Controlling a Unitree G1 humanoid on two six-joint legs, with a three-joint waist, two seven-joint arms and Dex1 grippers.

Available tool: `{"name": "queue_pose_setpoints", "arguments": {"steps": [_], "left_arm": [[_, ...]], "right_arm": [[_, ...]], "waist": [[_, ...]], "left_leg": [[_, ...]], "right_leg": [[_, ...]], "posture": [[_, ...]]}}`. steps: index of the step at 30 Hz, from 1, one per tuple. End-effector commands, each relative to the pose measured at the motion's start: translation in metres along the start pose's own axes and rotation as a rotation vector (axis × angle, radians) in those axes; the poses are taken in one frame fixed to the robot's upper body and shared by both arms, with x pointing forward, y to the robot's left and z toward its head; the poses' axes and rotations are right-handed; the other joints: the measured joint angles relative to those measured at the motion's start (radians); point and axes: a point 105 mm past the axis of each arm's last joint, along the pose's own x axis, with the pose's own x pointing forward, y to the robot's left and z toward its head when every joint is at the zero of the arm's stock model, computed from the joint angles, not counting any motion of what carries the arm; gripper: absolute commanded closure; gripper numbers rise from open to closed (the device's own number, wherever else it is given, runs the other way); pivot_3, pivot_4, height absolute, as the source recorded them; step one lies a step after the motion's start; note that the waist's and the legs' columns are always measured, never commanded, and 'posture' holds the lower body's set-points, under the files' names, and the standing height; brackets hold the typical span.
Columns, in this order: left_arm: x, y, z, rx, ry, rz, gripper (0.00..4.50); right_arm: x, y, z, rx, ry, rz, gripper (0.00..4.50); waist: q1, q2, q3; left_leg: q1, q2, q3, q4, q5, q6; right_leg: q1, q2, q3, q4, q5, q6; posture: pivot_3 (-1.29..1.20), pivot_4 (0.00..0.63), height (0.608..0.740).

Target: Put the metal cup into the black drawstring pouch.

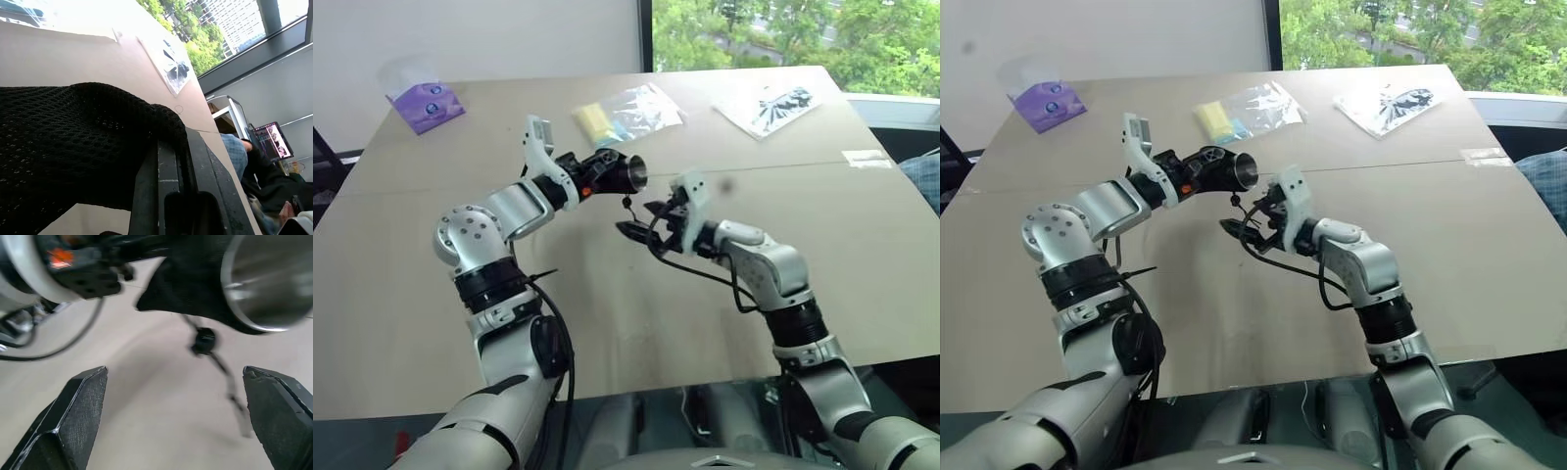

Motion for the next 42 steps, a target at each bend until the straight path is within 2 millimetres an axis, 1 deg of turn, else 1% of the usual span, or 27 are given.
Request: {"name": "queue_pose_setpoints", "arguments": {"steps": [1, 6, 8, 10, 12, 14, 16, 17, 20, 23, 26, 29, 31, 34, 42], "left_arm": [[-0.005, -0.015, 0.015, 0.036, -0.053, -0.043, 4.50], [-0.006, -0.017, 0.020, 0.038, -0.067, -0.043, 4.50], [-0.006, -0.019, 0.021, 0.039, -0.070, -0.046, 4.50], [-0.007, -0.020, 0.021, 0.040, -0.072, -0.048, 4.50], [-0.008, -0.019, 0.022, 0.041, -0.076, -0.047, 4.50], [-0.010, -0.018, 0.024, 0.040, -0.083, -0.044, 4.50], [-0.011, -0.017, 0.024, 0.037, -0.090, -0.041, 4.50], [-0.012, -0.016, 0.024, 0.034, -0.093, -0.039, 4.50], [-0.013, -0.016, 0.024, 0.026, -0.104, -0.040, 4.50], [-0.014, -0.014, 0.024, 0.009, -0.120, -0.046, 4.50], [-0.015, -0.014, 0.025, -0.015, -0.142, -0.056, 4.50], [-0.016, -0.014, 0.026, -0.046, -0.165, -0.071, 4.50], [-0.016, -0.013, 0.025, -0.072, -0.174, -0.076, 4.50], [-0.017, -0.010, 0.022, -0.096, -0.179, -0.068, 4.50], [-0.019, -0.004, 0.024, -0.126, -0.197, -0.048, 4.50]], "right_arm": [[0.016, 0.008, 0.004, -0.009, -0.028, 0.055, 0.03], [0.036, 0.011, -0.008, -0.007, -0.015, 0.096, 0.03], [0.043, 0.009, -0.010, -0.008, -0.020, 0.094, 0.55], [0.046, 0.004, -0.013, -0.025, -0.017, 0.073, 1.33], [0.046, -0.001, -0.014, -0.071, -0.011, 0.042, 2.21], [0.042, -0.008, -0.011, -0.101, -0.023, 0.006, 3.22], [0.036, -0.018, -0.008, -0.172, -0.017, -0.053, 4.17], [0.031, -0.025, -0.007, -0.225, -0.004, -0.095, 4.48], [0.014, -0.041, -0.003, -0.359, 0.025, -0.194, 4.48], [-0.004, -0.054, 0.009, -0.464, 0.027, -0.292, 4.48], [-0.018, -0.062, 0.021, -0.541, 0.027, -0.369, 4.48], [-0.028, -0.068, 0.033, -0.611, 0.027, -0.424, 4.48], [-0.033, -0.069, 0.041, -0.633, 0.015, -0.448, 4.48], [-0.034, -0.066, 0.046, -0.656, 0.009, -0.449, 4.48], [-0.036, -0.058, 0.052, -0.656, -0.006, -0.439, 4.48]], "waist": [[0.001, 0.000, 0.000], [0.000, 0.000, 0.000], [0.000, 0.000, 0.000], [0.000, 0.000, 0.000], [0.000, 0.000, 0.000], [0.000, 0.000, 0.000], [0.000, 0.000, 0.000], [0.001, 0.000, 0.000], [0.002, 0.000, 0.000], [0.002, 0.000, 0.000], [0.000, 0.000, 0.000], [0.000, 0.000, 0.000], [0.001, 0.000, 0.000], [0.001, 0.000, 0.000], [0.002, 0.000, 0.000]], "left_leg": [[0.000, 0.000, 0.000, 0.000, 0.000, 0.000], [0.000, 0.000, 0.000, 0.000, 0.000, 0.000], [0.000, 0.000, 0.000, 0.000, 0.000, 0.000], [0.000, 0.000, 0.000, 0.000, 0.000, 0.000], [0.000, 0.000, 0.000, 0.000, 0.000, 0.000], [0.000, 0.000, 0.000, 0.000, 0.000, 0.000], [0.000, 0.000, 0.000, 0.000, 0.000, 0.000], [0.000, 0.000, 0.000, 0.000, 0.000, 0.000], [-0.001, 0.000, 0.000, 0.000, 0.000, 0.000], [-0.001, 0.000, 0.000, 0.000, 0.000, 0.000], [-0.001, 0.000, 0.000, 0.000, 0.000, 0.000], [-0.001, 0.000, 0.000, 0.000, 0.000, 0.000], [-0.001, 0.000, 0.000, 0.000, 0.000, 0.000], [-0.001, 0.000, 0.000, 0.000, 0.000, 0.000], [-0.001, 0.000, 0.000, 0.000, 0.000, 0.000]], "right_leg": [[0.000, 0.000, 0.000, 0.000, 0.000, 0.000], [0.000, 0.000, 0.000, 0.000, 0.000, 0.000], [0.000, 0.000, 0.000, 0.000, 0.000, 0.000], [0.000, 0.000, 0.000, 0.000, 0.000, 0.000], [0.000, 0.000, 0.000, 0.000, 0.000, 0.000], [0.000, 0.000, 0.000, 0.000, 0.000, 0.000], [0.000, 0.000, 0.000, 0.000, 0.000, 0.000], [0.000, 0.000, 0.000, 0.000, 0.000, 0.000], [0.000, 0.000, 0.000, 0.000, 0.000, 0.000], [0.000, 0.000, 0.000, 0.000, 0.000, 0.000], [-0.001, 0.000, 0.000, 0.000, 0.000, 0.000], [-0.001, 0.000, 0.000, 0.000, 0.000, 0.000], [-0.001, 0.000, 0.000, 0.000, 0.000, 0.000], [-0.001, 0.000, 0.000, 0.000, 0.000, 0.000], [-0.001, 0.000, 0.000, 0.000, 0.000, 0.000]], "posture": [[0.00, 0.150, 0.740], [0.00, 0.150, 0.740], [0.00, 0.150, 0.740], [0.00, 0.150, 0.740], [0.00, 0.150, 0.740], [0.00, 0.150, 0.740], [0.00, 0.150, 0.740], [0.00, 0.150, 0.740], [0.00, 0.150, 0.740], [0.00, 0.150, 0.740], [0.00, 0.150, 0.740], [0.00, 0.150, 0.740], [0.00, 0.150, 0.740], [0.00, 0.150, 0.740], [0.00, 0.150, 0.740]]}}
